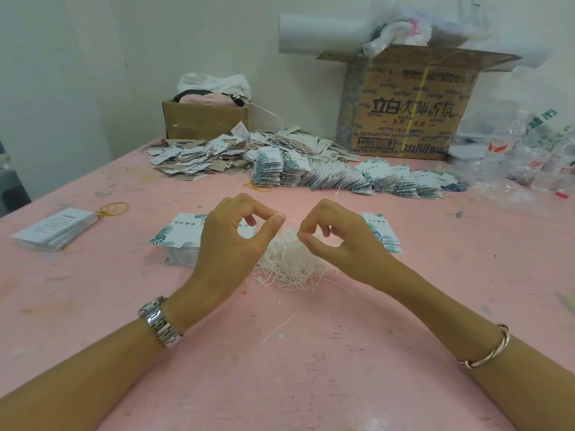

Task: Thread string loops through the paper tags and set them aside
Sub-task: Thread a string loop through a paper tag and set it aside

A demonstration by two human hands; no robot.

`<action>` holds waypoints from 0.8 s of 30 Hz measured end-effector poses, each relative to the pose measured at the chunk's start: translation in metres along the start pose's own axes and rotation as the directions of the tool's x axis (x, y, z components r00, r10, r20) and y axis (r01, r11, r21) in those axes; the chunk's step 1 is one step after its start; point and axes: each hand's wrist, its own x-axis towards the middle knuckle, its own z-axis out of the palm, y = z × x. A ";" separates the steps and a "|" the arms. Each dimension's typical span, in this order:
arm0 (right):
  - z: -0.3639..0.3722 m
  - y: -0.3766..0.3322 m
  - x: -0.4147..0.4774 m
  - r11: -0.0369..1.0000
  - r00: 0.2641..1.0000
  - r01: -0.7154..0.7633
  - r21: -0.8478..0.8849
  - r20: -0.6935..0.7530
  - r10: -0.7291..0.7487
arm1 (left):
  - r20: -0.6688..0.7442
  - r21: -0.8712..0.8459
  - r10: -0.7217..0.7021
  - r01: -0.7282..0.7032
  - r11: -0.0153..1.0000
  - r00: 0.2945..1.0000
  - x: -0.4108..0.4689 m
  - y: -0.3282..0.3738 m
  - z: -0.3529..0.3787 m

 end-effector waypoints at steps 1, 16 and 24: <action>0.000 0.001 0.000 0.999 0.999 -0.018 0.043 -0.032 0.019 | -0.005 0.002 -0.019 0.019 1.000 1.000 0.000 -0.001 0.000; -0.006 0.013 -0.001 0.946 0.998 -0.046 -0.321 0.031 0.059 | 0.194 0.195 0.123 -0.161 0.967 0.973 -0.004 -0.001 0.003; -0.007 -0.002 0.002 0.924 0.974 -0.202 0.324 -0.032 0.224 | 0.210 0.142 0.027 -0.058 0.988 0.977 -0.007 0.000 0.005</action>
